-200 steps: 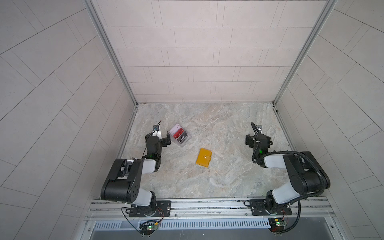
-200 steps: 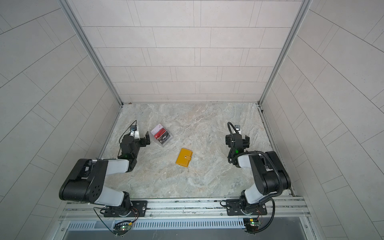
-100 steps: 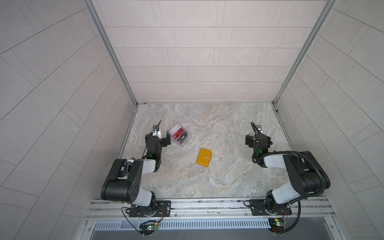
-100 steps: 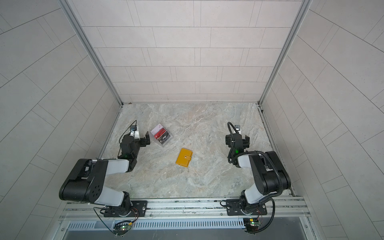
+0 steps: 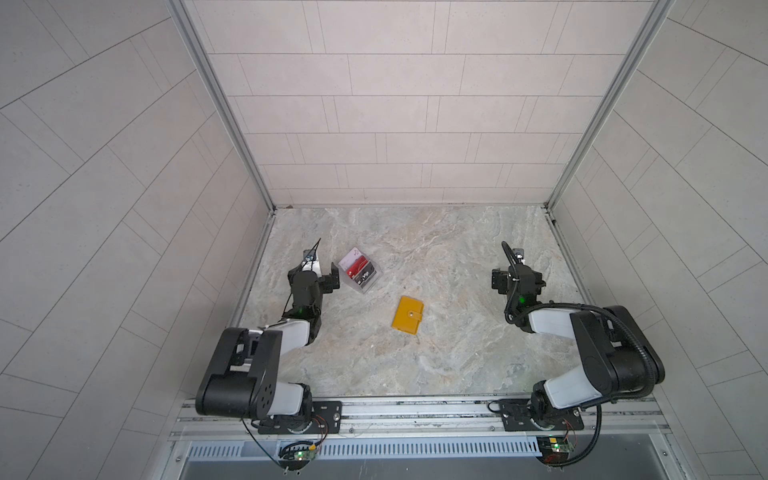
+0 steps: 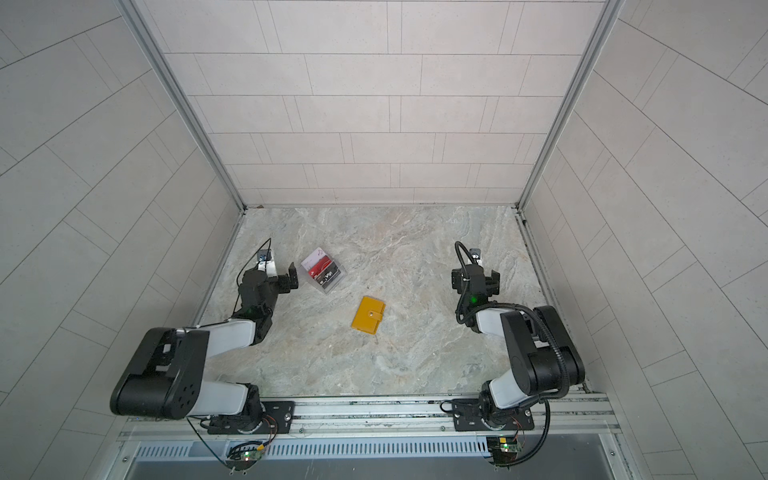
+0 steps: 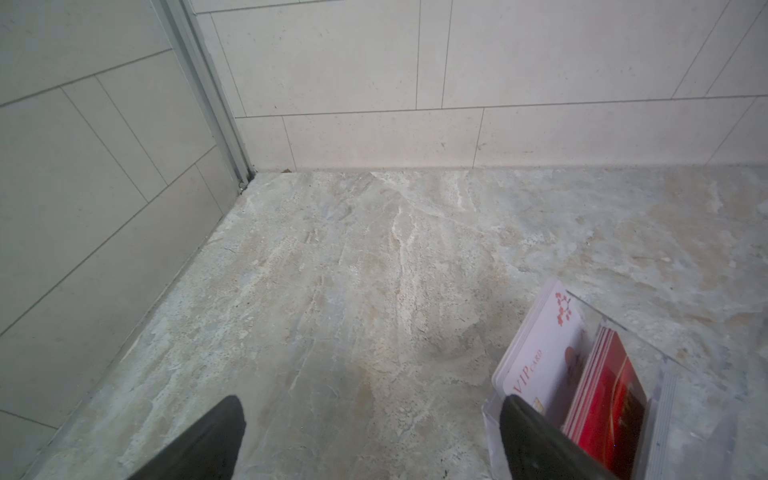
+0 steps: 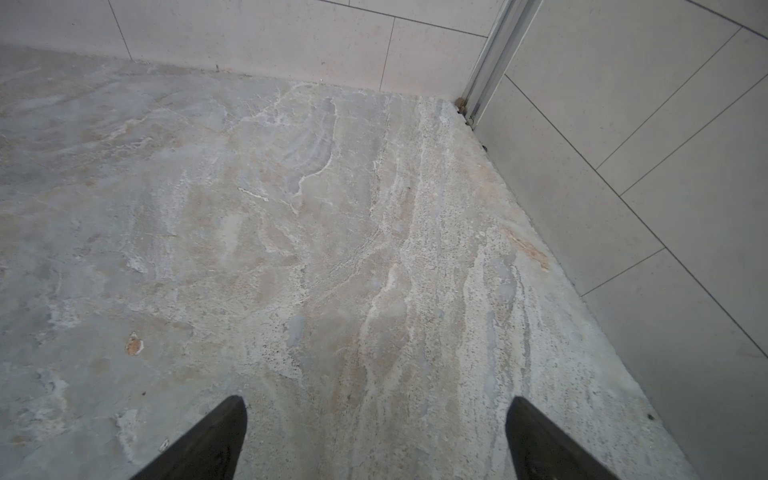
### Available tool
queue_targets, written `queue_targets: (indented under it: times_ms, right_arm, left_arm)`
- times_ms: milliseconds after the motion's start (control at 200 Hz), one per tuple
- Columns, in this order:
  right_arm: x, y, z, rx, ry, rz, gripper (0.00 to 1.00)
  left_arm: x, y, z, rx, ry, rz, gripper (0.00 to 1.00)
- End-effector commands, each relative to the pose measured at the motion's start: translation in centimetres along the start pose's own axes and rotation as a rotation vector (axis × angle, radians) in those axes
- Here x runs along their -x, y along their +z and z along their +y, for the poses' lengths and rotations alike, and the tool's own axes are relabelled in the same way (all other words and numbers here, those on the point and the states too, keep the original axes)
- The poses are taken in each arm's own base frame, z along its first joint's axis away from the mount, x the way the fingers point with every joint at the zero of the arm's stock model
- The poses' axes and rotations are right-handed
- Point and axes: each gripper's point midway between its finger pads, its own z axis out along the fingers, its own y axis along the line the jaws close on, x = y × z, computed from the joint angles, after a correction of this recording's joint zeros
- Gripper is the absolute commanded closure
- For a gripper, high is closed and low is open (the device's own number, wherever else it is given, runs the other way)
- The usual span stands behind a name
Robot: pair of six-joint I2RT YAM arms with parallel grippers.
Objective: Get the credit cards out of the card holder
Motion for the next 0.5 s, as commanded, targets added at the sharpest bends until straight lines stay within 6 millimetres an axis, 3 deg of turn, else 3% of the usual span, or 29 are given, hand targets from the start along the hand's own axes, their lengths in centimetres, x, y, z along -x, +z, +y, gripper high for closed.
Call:
queue_targets:
  times_ms: [0,40,65,255,400,496]
  right_arm:
    - [1.9,-0.9,-1.2,-0.04,0.021,0.051,0.0]
    - [1.7,-1.3,-1.4,-0.043,0.026,0.072,0.01]
    - [3.3,-1.6,-1.5,-0.046,0.047,0.054,0.01]
    - [5.8,-4.7,-2.2,-0.021,0.094,0.123,0.02]
    - [5.7,-7.1,0.5,0.149,0.116,0.205,0.05]
    - [5.2,-8.6,2.3,0.239,0.114,0.237,0.05]
  left_arm:
    - [2.4,-0.9,0.7,0.043,-0.029,-0.012,0.0]
    - [2.9,-1.3,0.5,0.042,-0.029,-0.012,0.0]
    - [3.3,-1.6,0.4,0.042,-0.031,-0.01,0.0]
    - [5.6,-3.1,-0.7,0.024,-0.108,0.072,0.0]
    - [6.7,-4.6,-3.6,-0.141,-0.177,0.115,0.0]
    - [6.6,-5.9,-4.3,-0.194,-0.208,0.154,0.0]
